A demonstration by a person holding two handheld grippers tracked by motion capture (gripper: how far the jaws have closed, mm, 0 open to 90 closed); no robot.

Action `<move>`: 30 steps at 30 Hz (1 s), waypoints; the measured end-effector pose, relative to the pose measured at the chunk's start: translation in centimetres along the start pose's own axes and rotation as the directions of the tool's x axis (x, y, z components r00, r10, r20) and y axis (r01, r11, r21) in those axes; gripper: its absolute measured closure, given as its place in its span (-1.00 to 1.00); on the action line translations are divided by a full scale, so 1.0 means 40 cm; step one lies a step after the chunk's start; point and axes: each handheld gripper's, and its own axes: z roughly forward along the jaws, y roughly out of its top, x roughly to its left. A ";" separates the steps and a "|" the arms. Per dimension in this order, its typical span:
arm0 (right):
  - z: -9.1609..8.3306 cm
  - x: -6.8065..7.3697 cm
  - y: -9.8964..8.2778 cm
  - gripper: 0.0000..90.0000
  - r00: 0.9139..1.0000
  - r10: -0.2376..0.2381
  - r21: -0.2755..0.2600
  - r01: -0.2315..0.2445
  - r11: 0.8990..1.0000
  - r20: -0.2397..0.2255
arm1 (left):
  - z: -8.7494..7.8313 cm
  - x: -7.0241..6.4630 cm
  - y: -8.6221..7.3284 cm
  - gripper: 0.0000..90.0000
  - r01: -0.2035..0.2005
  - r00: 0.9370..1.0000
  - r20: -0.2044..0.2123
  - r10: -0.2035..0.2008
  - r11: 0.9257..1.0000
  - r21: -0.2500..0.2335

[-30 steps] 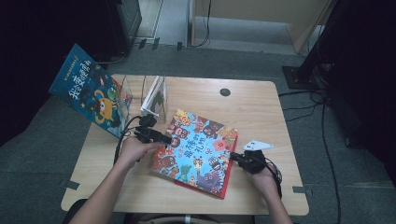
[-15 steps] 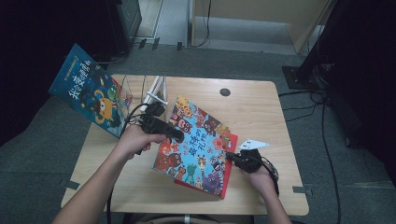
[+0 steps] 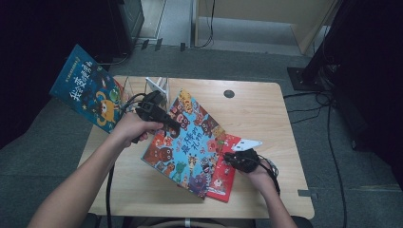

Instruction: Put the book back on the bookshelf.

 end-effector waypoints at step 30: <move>0.046 -0.009 0.037 0.59 0.999 -0.041 0.020 0.041 0.999 -0.011 | -0.308 -0.043 -0.100 0.81 0.031 0.964 -0.264 -0.034 0.999 -0.017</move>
